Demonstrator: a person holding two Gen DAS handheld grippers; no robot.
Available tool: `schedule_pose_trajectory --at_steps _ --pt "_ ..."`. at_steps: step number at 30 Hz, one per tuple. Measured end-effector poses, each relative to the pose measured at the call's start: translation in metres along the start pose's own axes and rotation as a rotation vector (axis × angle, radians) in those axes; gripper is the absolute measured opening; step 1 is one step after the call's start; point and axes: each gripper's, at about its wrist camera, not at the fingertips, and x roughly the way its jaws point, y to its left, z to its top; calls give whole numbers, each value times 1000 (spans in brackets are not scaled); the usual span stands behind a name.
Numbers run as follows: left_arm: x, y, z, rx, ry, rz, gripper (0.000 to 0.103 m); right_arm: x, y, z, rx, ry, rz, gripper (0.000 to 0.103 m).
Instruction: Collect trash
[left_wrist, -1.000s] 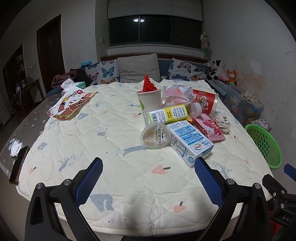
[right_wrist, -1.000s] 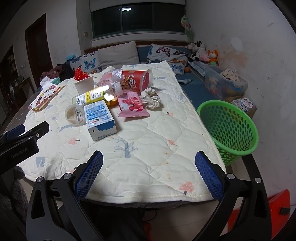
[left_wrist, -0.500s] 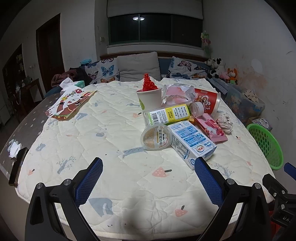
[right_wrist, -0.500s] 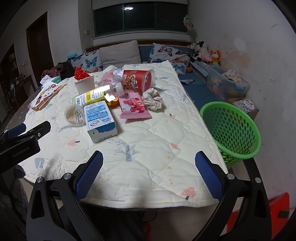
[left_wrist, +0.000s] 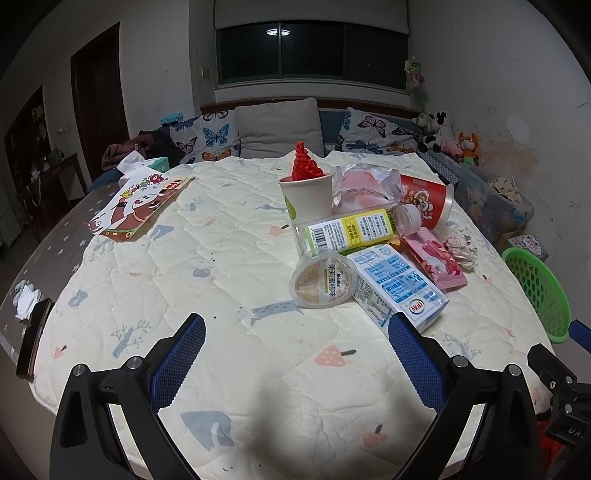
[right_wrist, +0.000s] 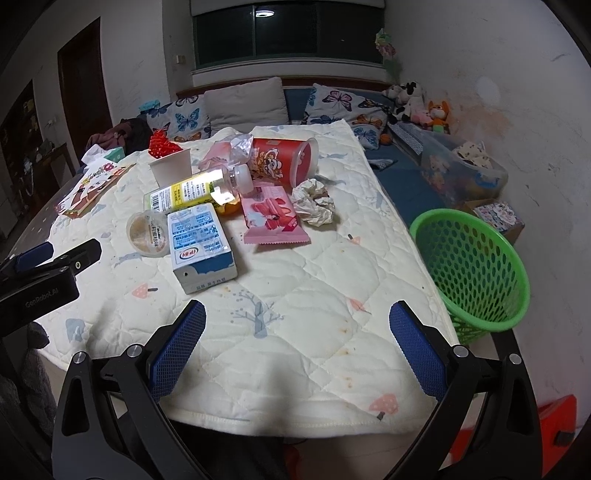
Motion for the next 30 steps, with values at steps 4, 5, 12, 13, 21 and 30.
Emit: schedule_pose_trajectory --at_steps 4,5,12,13,21,30 --pt "5 7 4 -6 5 11 96 7 1 4 -12 3 6 99" --pt "7 10 5 -10 9 13 96 9 2 5 -15 4 10 99" --pt "22 26 8 -45 45 10 96 24 5 13 -27 17 31 99" --pt "24 27 9 -46 46 14 96 26 6 15 -33 19 37 99" --pt "33 41 15 -62 52 29 96 41 23 33 -71 17 100 98" --pt "43 46 21 -57 58 30 96 58 36 67 -103 8 160 96"
